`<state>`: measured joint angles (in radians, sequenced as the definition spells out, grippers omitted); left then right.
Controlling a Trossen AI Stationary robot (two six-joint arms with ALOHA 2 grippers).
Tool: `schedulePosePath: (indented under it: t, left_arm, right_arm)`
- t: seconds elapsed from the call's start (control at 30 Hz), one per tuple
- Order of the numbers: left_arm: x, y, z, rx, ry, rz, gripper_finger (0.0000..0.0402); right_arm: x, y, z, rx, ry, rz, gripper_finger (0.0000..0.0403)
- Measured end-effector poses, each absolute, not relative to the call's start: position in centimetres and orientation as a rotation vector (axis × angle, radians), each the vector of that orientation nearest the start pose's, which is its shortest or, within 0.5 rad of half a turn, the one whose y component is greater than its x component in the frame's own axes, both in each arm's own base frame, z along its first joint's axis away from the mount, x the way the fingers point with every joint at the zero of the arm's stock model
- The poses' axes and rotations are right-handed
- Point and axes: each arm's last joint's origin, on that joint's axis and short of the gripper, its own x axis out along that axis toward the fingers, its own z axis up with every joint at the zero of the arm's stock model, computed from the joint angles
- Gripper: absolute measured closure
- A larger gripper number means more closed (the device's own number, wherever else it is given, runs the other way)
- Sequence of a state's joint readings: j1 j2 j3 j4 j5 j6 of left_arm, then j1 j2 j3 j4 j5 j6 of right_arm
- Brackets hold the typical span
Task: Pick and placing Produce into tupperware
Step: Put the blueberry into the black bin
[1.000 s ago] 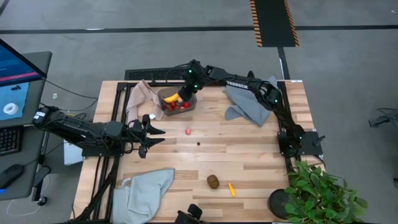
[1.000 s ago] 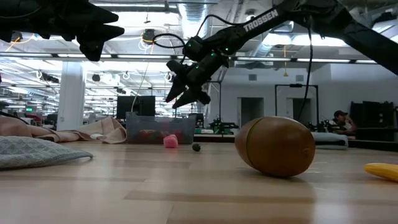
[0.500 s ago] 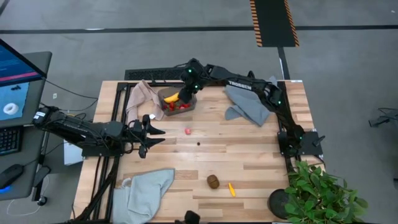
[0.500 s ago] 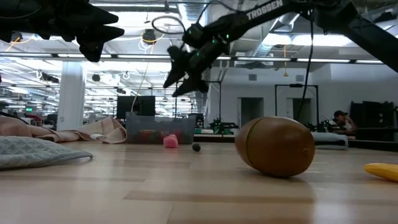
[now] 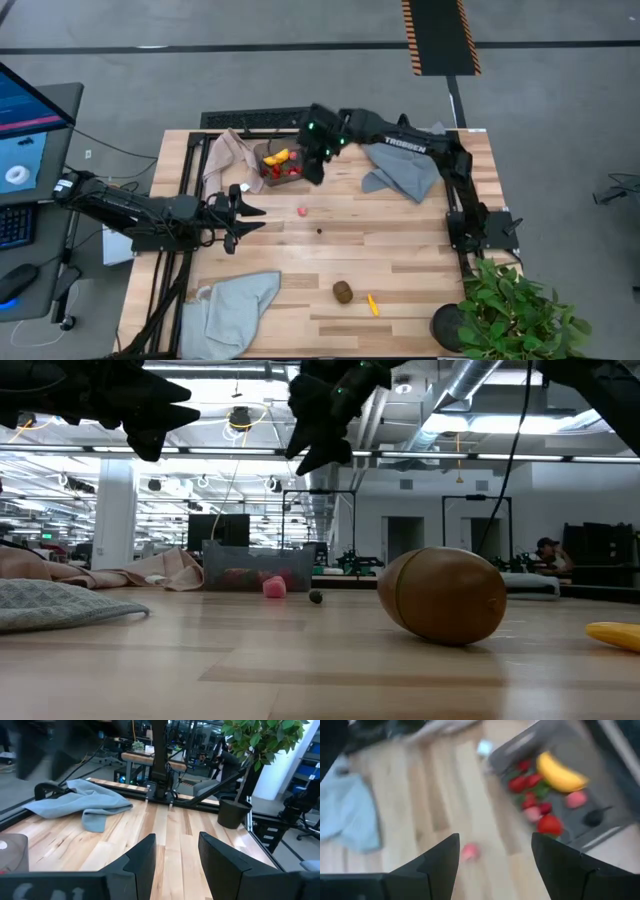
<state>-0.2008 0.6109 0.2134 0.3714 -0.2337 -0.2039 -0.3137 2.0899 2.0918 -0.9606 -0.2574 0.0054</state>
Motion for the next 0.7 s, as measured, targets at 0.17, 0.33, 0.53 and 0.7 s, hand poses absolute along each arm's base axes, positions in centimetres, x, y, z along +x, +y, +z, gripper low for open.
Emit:
schedulePosePath:
  t: [0.17, 0.33, 0.53, 0.7]
  left_arm:
    - [14.7, -2.3, 21.3, -0.205, 0.023, 0.035, 0.0262]
    - [14.7, -2.3, 21.3, -0.220, 0.023, 0.035, 0.0262]
    - [14.7, -2.3, 21.0, -0.223, 0.046, 0.037, 0.0262]
    - [15.0, -2.4, 20.8, -0.232, 0.065, 0.040, 0.0262]
  right_arm:
    - [43.8, -9.3, 30.9, 0.234, 0.983, 0.026, 0.0133]
    - [43.9, -6.0, 29.1, 0.143, 1.060, -0.014, 0.0136]
    - [43.5, -3.2, 26.9, 0.094, 1.049, -0.008, 0.0150]
    - [41.7, -1.9, 25.9, 0.102, 0.982, 0.000, 0.0171]
